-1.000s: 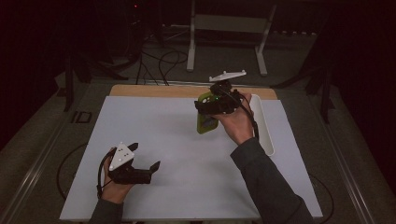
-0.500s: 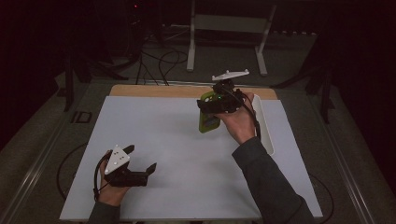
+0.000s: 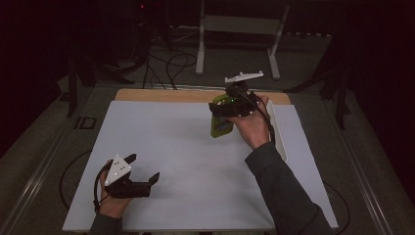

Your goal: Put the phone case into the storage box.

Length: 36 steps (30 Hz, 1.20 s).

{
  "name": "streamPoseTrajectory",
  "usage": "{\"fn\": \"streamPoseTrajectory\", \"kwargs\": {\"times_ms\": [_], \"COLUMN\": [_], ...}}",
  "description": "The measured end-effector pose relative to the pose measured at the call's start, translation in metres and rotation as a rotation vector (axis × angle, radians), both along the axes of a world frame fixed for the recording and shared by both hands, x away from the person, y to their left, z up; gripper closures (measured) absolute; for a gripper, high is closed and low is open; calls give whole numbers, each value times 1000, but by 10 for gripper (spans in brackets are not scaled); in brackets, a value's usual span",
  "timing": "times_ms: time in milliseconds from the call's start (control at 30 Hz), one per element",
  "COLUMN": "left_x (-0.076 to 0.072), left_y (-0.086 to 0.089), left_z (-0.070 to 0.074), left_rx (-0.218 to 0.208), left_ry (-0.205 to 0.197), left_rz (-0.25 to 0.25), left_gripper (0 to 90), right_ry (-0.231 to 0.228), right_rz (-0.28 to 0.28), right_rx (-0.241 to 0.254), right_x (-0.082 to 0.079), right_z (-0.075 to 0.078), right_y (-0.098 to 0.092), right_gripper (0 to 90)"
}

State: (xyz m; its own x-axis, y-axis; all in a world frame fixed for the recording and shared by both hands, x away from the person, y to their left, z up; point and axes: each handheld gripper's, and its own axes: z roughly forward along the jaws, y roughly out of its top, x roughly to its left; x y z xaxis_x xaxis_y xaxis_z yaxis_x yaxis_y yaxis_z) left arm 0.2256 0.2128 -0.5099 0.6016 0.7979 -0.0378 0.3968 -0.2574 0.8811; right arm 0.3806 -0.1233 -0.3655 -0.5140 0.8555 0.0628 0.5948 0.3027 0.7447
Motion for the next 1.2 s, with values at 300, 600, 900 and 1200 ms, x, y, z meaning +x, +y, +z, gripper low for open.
{"fn": "streamPoseTrajectory", "kwargs": {"times_ms": [300, 600, 900, 1200], "left_x": [-2, -6, -9, -9], "left_y": [3, 9, 12, 12], "left_z": [-2, -4, -5, -5], "left_rx": [2, 3, -2, -3], "left_ry": [3, 4, 1, -1], "left_rz": [7, 16, 25, 28], "left_gripper": [0, 0, 0, 0], "right_ry": [-1, -1, -1, 5], "right_rz": [-20, -40, -74, -100], "right_rx": [-8, -11, -14, -11], "right_x": [2, 6, 10, 14], "right_z": [2, 2, 2, 1], "right_y": [-6, -12, -23, -31], "right_gripper": [154, 154, 154, 154]}}
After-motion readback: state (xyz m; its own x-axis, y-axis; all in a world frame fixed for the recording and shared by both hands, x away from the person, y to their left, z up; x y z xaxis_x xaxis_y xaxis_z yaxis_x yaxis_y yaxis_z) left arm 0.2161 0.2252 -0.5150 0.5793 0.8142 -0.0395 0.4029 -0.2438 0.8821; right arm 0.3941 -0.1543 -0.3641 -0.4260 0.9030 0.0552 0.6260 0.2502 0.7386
